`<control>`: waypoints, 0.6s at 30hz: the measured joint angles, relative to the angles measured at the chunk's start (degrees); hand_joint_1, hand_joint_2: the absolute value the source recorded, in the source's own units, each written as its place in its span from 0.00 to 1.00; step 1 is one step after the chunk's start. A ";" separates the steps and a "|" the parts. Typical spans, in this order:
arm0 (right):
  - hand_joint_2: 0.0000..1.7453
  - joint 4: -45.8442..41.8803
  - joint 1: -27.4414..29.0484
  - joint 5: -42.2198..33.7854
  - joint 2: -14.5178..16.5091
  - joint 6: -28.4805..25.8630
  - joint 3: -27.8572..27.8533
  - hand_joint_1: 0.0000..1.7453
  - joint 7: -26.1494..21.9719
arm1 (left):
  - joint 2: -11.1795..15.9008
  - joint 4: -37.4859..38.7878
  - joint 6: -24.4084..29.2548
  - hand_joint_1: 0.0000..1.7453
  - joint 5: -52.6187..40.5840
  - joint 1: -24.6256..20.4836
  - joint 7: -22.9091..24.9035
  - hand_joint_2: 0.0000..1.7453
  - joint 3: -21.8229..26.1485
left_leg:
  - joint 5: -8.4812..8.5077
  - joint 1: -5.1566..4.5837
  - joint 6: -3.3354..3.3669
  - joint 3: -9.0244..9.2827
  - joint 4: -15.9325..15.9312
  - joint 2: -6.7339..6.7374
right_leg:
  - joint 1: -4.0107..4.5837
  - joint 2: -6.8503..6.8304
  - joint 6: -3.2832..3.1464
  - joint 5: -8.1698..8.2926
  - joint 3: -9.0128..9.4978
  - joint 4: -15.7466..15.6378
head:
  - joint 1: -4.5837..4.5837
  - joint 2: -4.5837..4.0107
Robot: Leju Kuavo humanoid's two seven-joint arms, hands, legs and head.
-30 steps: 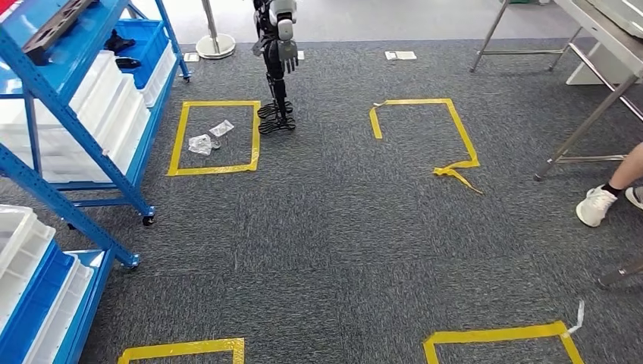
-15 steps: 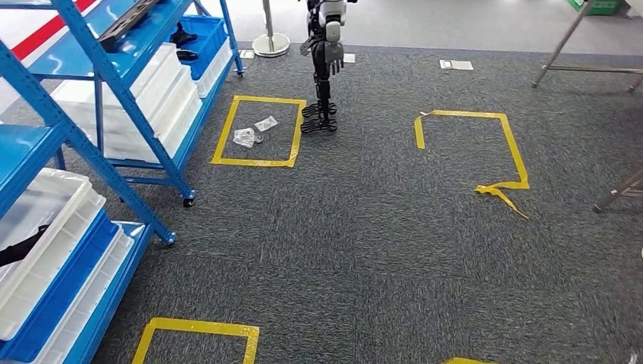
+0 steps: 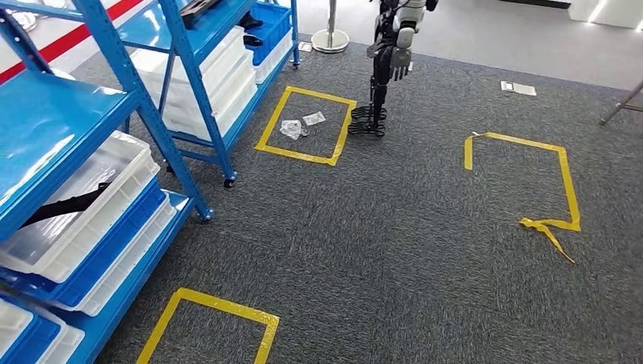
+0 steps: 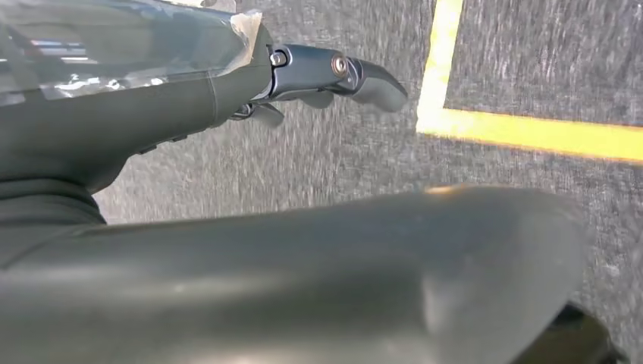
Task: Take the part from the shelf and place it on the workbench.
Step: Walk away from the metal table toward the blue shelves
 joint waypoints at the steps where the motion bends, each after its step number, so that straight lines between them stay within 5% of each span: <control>1: 1.00 0.01 -0.05 0.01 -0.03 0.05 -0.01 0.00 0.02 | -0.03 0.00 -0.01 0.00 -0.06 -0.04 0.13 0.00 -0.10 | 0.05 0.02 0.02 -0.07 0.02 -0.83 | -0.06 0.27 0.12 -0.90 -1.52 3.06 | 0.01 0.00; 3: 1.00 0.01 -0.15 0.11 -0.14 0.17 0.00 0.00 0.14 | -0.08 0.00 0.04 0.00 -0.11 -0.02 0.41 0.00 -0.32 | 0.15 0.13 -0.10 -0.06 0.07 -2.58 | -0.35 0.49 1.00 0.08 -1.70 3.14 | 0.01 0.00; 6: 1.00 0.03 0.09 0.35 -0.24 0.29 0.07 0.00 0.37 | -0.07 0.00 0.16 0.00 0.05 -0.04 0.75 0.00 -0.44 | 0.26 0.31 -0.89 -0.18 0.28 -5.17 | -1.25 3.57 2.47 4.93 3.11 -8.19 | 0.13 0.00; 8: 1.00 0.03 0.14 0.43 -0.15 0.37 0.11 0.00 0.38 | -0.05 0.00 0.25 0.00 0.18 -0.04 0.84 0.00 -0.46 | 0.45 0.20 -1.73 -0.60 0.30 -6.35 | -1.42 5.31 2.01 6.04 4.50 -11.75 | 0.07 0.00; 10: 1.00 0.03 0.12 0.40 -0.04 0.38 0.12 0.00 0.42 | -0.04 0.00 0.27 0.00 0.21 0.14 0.89 0.00 -0.48 | 0.83 0.34 -2.54 -0.88 0.01 -7.32 | -1.29 4.23 0.95 6.30 4.71 -11.92 | -0.11 0.00; 12: 1.00 0.03 0.11 0.32 -0.04 0.32 0.12 0.00 0.42 | -0.05 0.00 0.21 0.00 0.22 0.35 0.87 0.00 -0.51 | -0.10 0.35 -3.06 -1.64 1.38 -5.44 | -1.40 2.88 0.07 6.58 4.84 -12.07 | -0.31 0.00; 15: 1.00 0.04 0.39 0.09 -0.13 0.19 0.11 0.00 0.33 | -0.11 0.00 -0.06 0.00 0.22 0.19 0.50 0.00 -0.52 | -5.41 0.22 -3.30 -6.06 11.05 -0.79 | -1.02 0.49 -1.00 6.52 4.83 -12.13 | -0.79 0.00; 17: 1.00 0.04 0.64 0.00 -0.20 0.07 0.10 0.00 0.28 | -0.19 0.00 -0.24 0.00 0.20 0.16 0.16 0.00 -0.57 | -7.11 0.25 -3.35 -8.36 16.22 -0.10 | -0.67 -1.25 -1.22 6.37 4.84 -12.12 | -0.81 0.00; 18: 1.00 0.04 0.66 -0.03 -0.22 -0.01 0.10 0.00 0.23 | -0.23 0.00 -0.28 0.00 0.18 0.22 0.01 0.00 -0.62 | -6.42 0.25 -3.30 -8.01 15.87 0.10 | -0.59 -2.01 -1.30 6.31 4.88 -12.11 | -0.82 0.00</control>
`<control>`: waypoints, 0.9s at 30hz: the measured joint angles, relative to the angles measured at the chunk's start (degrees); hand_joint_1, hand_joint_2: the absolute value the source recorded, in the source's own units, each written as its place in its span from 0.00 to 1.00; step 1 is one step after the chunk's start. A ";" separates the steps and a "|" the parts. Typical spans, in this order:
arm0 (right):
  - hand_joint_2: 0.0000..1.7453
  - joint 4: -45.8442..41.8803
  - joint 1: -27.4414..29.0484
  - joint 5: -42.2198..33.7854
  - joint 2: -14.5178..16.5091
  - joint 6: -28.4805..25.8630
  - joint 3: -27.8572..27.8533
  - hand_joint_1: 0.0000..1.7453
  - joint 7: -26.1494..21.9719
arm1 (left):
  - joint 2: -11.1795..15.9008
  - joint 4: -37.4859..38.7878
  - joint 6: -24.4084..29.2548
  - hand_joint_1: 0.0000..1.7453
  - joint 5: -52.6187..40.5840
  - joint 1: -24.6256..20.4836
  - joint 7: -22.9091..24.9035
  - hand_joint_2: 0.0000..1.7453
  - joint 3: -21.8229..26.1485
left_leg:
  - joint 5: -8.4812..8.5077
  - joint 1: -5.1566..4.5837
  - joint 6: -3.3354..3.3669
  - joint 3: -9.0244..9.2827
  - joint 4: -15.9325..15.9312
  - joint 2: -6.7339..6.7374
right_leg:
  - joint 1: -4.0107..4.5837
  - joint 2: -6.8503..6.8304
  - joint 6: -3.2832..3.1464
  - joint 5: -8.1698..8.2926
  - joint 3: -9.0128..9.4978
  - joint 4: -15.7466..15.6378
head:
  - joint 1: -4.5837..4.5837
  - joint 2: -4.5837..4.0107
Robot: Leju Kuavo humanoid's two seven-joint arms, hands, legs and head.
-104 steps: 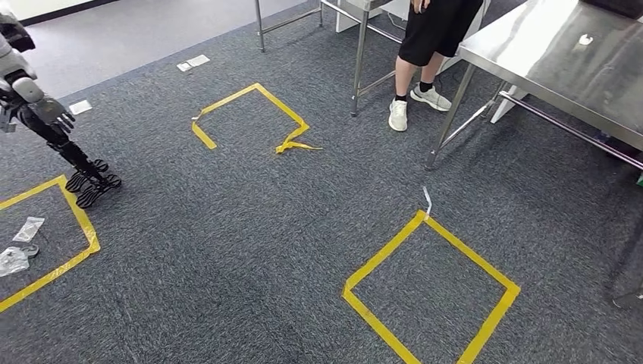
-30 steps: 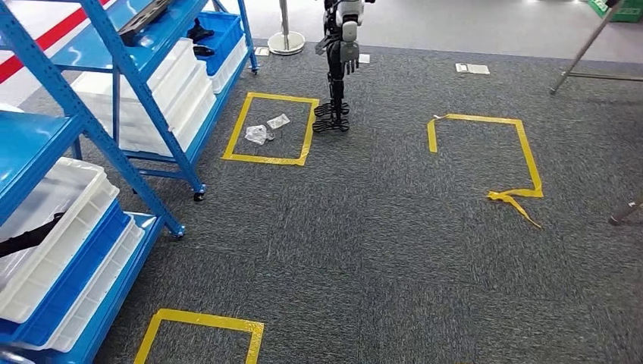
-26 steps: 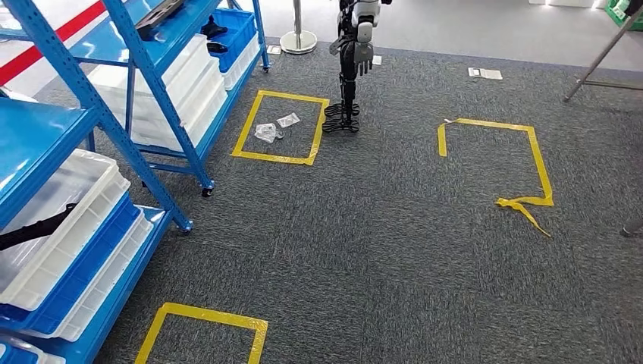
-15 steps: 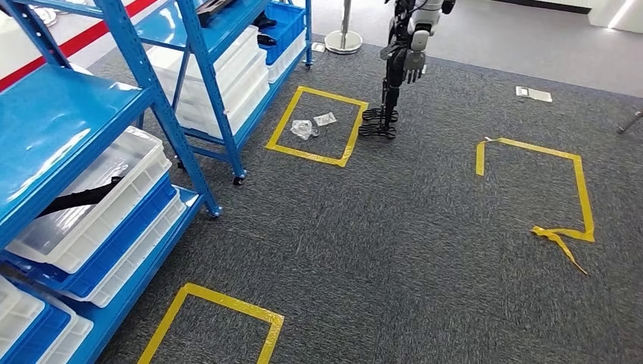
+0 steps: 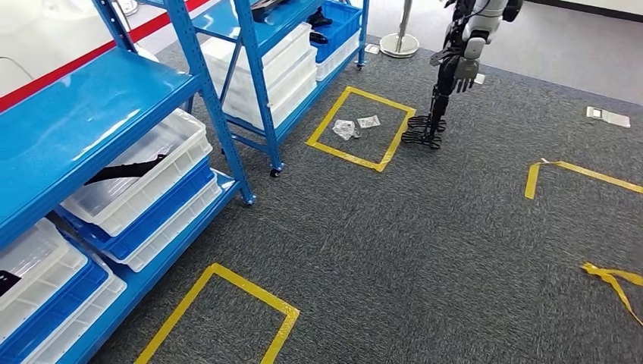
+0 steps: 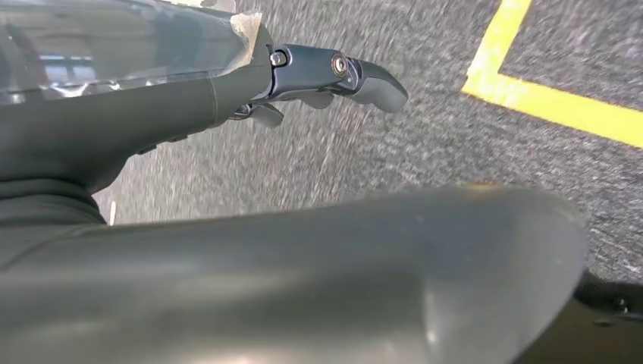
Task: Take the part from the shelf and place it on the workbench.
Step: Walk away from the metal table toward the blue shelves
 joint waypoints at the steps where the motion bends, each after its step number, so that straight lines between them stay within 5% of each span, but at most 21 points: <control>1: 1.00 0.00 -0.03 -0.03 -0.01 -0.07 -0.01 0.00 -0.06 | -0.03 0.00 -0.02 0.00 -0.02 0.05 -0.15 0.00 -0.07 | 1.50 -0.01 0.15 1.48 -2.51 0.39 | 0.05 -0.66 -0.05 -0.06 0.09 0.00 | 0.00 0.00; 3: 1.00 0.00 -0.12 -0.16 0.00 -0.20 -0.01 0.00 -0.25 | -0.04 0.00 -0.02 0.00 -0.05 -0.03 -0.39 0.00 -0.20 | 4.51 -0.29 0.73 5.85 -10.19 2.68 | 0.40 -1.80 0.12 -0.31 0.37 0.08 | -0.02 0.00; 5: 1.00 0.00 -0.12 -0.36 -0.01 -0.40 -0.01 0.00 -0.47 | -0.07 0.00 -0.06 0.00 -0.09 -0.29 -0.49 0.00 -0.27 | 5.47 -0.78 1.31 8.10 -14.54 4.25 | 0.84 -2.87 0.53 -0.58 0.56 0.10 | 0.16 0.00; 7: 1.00 -0.01 -0.16 -0.51 -0.03 -0.81 -0.02 0.00 -0.76 | -0.06 0.00 -0.10 0.00 -0.14 -0.34 -0.60 0.00 -0.34 | 5.52 -1.05 1.84 8.03 -15.08 3.23 | 1.00 -4.03 1.02 -0.72 0.83 -0.08 | 0.34 0.01; 9: 1.00 -0.03 -0.22 -0.55 -0.10 -1.25 -0.03 0.00 -1.00 | -0.05 0.00 -0.16 0.00 -0.19 -0.23 -0.75 0.00 -0.39 | 5.94 -0.83 2.55 8.16 -15.61 1.93 | 0.84 -2.67 1.53 -1.50 0.58 0.86 | 0.44 0.01; 12: 1.00 -0.03 0.04 -0.55 -0.22 -1.46 -0.03 0.00 -1.06 | -0.24 0.00 -0.33 0.00 -0.32 -0.42 -0.83 0.00 -0.43 | 6.41 -0.43 3.30 8.15 -15.97 0.03 | 0.42 1.73 1.42 -5.53 -3.53 9.47 | 0.68 0.00; 14: 1.00 -0.02 0.25 -0.55 -0.33 -1.47 -0.03 0.00 -1.06 | -0.39 0.00 -0.47 0.00 -0.38 -0.40 -0.85 0.00 -0.45 | 6.48 -0.38 3.37 8.03 -15.93 -1.56 | 0.25 2.37 1.65 -7.28 -6.51 15.37 | 0.75 0.00; 15: 1.00 -0.01 0.34 -0.59 -0.40 -1.47 -0.03 0.00 -1.06 | -0.44 0.00 -0.52 0.00 -0.44 -0.34 -0.85 0.00 -0.46 | 6.52 -0.31 3.30 8.04 -15.89 -2.41 | 0.13 2.48 2.11 -6.82 -6.71 15.48 | 0.77 0.00; 17: 1.00 0.00 0.44 -0.71 -0.52 -1.47 -0.03 0.00 -1.08 | -0.48 0.00 -0.60 0.00 -0.58 -0.28 -0.86 0.00 -0.46 | 6.58 -0.10 2.97 8.09 -15.79 -4.05 | -0.36 3.41 3.41 -3.65 -4.10 9.30 | 0.79 0.00; 19: 0.50 0.00 0.47 -0.86 -0.54 -1.45 -0.03 0.00 -1.19 | -0.46 0.00 -0.66 0.00 -0.83 -0.30 -0.87 0.00 -0.46 | 6.57 -0.18 2.27 7.93 -15.54 -5.42 | -0.85 5.69 3.91 -0.94 -1.26 2.41 | 0.89 0.00; 21: 0.00 -0.01 0.42 -1.01 -0.49 -1.43 -0.03 0.00 -1.59 | -0.43 0.00 -0.67 0.00 -1.14 -0.27 -0.92 0.00 -0.47 | 6.69 -0.32 1.53 7.68 -15.56 -6.30 | -0.77 6.56 3.02 -0.28 -0.58 0.40 | 0.86 0.00; 23: 0.00 -0.01 0.36 -1.30 -0.43 -1.44 -0.09 0.00 -2.10 | -0.39 0.00 -0.67 0.00 -1.45 -0.16 -0.99 0.00 -0.49 | 6.74 -0.15 0.98 7.46 -15.59 -6.25 | -0.81 5.53 1.86 0.05 -0.36 0.29 | 0.74 0.00; 27: 0.00 0.00 0.52 -1.65 -0.44 -1.49 -0.28 0.00 -2.52 | -0.37 0.00 -0.65 0.00 -1.86 -0.10 -1.13 0.00 -0.49 | 3.58 -0.18 0.41 5.52 -11.16 -1.44 | -0.88 4.43 0.52 0.35 -0.17 0.16 | 0.17 0.00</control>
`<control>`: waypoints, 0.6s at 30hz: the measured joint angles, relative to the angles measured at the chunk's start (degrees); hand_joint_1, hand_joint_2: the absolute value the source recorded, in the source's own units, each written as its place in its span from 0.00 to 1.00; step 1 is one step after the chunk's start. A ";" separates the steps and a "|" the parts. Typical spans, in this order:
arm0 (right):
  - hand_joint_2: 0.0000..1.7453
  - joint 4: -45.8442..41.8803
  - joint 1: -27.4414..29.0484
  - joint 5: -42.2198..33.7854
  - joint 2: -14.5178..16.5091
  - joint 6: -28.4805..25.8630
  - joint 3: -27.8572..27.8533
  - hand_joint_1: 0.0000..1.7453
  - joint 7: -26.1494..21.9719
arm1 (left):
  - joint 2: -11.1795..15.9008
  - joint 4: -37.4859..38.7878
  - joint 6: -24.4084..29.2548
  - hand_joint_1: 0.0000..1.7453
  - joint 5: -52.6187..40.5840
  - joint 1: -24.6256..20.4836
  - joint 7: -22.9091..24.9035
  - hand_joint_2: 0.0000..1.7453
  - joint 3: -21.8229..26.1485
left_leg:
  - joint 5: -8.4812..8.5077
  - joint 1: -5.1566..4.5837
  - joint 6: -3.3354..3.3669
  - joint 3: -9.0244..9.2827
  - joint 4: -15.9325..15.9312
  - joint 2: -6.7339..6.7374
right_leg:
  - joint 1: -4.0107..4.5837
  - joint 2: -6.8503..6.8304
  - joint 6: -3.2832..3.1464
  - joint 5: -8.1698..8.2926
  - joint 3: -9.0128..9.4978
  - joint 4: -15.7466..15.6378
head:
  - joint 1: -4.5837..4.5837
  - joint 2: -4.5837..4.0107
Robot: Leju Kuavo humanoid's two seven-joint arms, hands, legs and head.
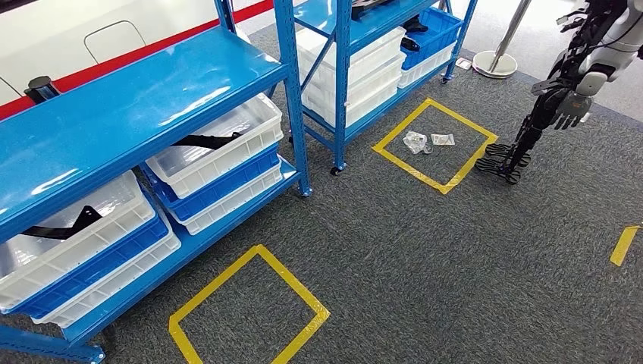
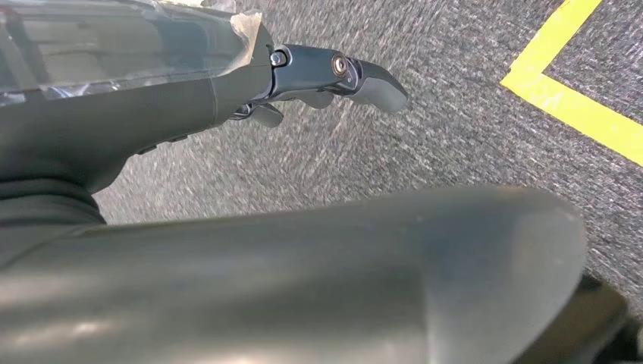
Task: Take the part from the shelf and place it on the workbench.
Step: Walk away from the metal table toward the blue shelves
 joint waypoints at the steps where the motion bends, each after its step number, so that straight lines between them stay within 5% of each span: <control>1: 0.00 0.00 0.02 -0.01 0.00 0.00 -0.01 0.00 -0.01 | 0.00 0.00 0.00 0.00 -0.02 -0.02 -0.01 0.00 0.00 | -0.40 0.02 -0.03 -0.29 0.63 0.26 | 0.03 -0.08 -0.08 -0.01 0.00 0.00 | -0.05 0.00; 4: 0.00 0.00 0.03 -0.03 0.00 0.00 -0.01 0.00 -0.02 | 0.00 0.00 0.00 0.00 -0.04 -0.03 -0.01 0.00 0.00 | -0.59 0.03 -0.04 -0.44 0.97 0.35 | 0.06 -0.12 -0.08 -0.01 0.00 0.00 | -0.07 0.00; 6: 0.00 0.00 0.26 -0.19 -0.03 0.00 -0.13 0.00 -0.10 | -0.01 0.00 -0.02 0.00 -0.34 -0.08 -0.02 0.00 -0.01 | -1.94 0.10 -0.06 -2.36 5.31 0.88 | 0.35 -0.97 -0.20 -0.11 0.03 0.01 | -0.08 0.00; 8: 0.00 0.00 0.38 -0.32 0.00 -0.01 -0.27 0.00 -0.24 | -0.01 0.00 -0.04 0.00 -0.65 -0.16 -0.04 0.00 -0.01 | -0.52 -0.06 0.42 -0.67 2.64 1.70 | 1.06 -2.01 -0.11 -0.43 0.06 0.15 | -0.02 0.00; 10: 0.00 0.01 0.33 -0.32 -0.03 -0.03 -0.30 0.00 -0.31 | -0.01 -0.01 -0.04 0.00 -0.68 -0.18 -0.05 0.00 -0.02 | 2.12 -0.40 0.73 2.79 -4.08 1.98 | 1.60 -2.29 0.05 -0.73 -0.11 0.29 | 0.06 0.00; 18: 0.00 0.00 0.47 -0.83 -0.08 -0.19 -0.44 0.00 -0.56 | -0.02 -0.02 -0.66 0.00 -1.29 -0.17 -0.48 0.00 -0.02 | 2.08 -1.10 1.31 2.77 -4.07 1.74 | 1.28 -2.49 0.56 -0.50 -0.07 -0.33 | 0.11 0.00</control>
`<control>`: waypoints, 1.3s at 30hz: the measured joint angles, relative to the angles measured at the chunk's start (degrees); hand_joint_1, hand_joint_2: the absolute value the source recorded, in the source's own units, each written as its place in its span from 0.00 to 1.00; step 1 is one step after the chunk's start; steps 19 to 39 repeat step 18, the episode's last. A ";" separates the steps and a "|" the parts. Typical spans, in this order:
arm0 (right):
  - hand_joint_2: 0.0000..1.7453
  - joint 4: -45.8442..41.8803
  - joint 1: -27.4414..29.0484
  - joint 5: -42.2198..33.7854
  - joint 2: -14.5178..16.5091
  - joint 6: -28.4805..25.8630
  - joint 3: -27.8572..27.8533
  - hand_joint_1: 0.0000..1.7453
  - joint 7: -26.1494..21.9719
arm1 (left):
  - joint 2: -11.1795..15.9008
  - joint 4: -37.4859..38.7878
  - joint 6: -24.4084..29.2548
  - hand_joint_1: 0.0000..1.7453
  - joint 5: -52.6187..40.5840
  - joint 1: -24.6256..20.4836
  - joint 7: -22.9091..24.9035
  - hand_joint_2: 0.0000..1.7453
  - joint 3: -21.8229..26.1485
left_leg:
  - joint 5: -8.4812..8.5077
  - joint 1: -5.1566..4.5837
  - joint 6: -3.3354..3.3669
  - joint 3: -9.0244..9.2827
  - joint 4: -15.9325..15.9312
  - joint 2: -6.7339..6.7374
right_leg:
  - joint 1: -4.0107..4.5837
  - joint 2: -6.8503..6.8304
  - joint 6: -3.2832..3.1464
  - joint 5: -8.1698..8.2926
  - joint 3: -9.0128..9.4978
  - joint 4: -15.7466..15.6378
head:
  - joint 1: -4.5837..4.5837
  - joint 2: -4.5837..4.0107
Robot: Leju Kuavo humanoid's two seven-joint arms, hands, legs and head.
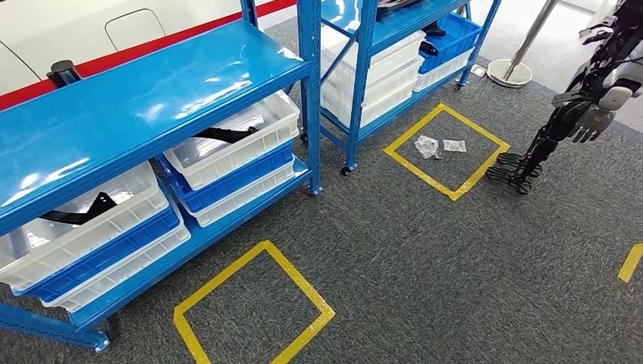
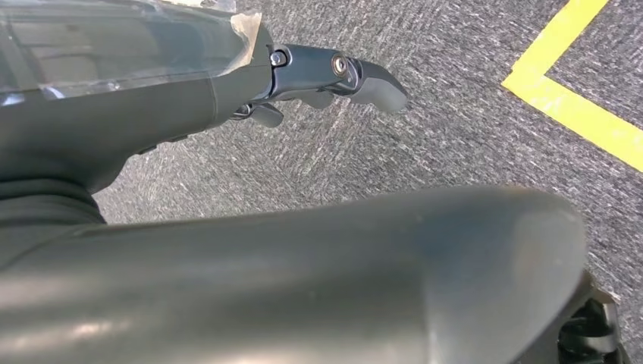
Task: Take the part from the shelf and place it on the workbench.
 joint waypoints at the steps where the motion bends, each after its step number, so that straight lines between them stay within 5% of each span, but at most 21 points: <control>1: 0.00 0.00 0.06 -0.04 -0.03 -0.01 -0.06 0.00 -0.02 | -0.01 0.00 -0.09 0.00 0.00 0.00 -0.13 0.00 0.00 | 0.00 0.00 0.03 -0.01 0.01 0.00 | 0.00 0.00 0.06 0.04 0.02 -0.05 | -0.01 0.00; 39: 0.00 0.00 0.20 0.33 -0.20 -0.10 -0.25 0.00 -0.02 | -0.05 0.00 -1.03 0.00 0.20 0.00 0.16 0.00 0.00 | 0.03 0.19 0.09 0.03 0.03 0.00 | 0.15 0.00 0.17 0.11 0.03 -0.06 | -0.03 0.00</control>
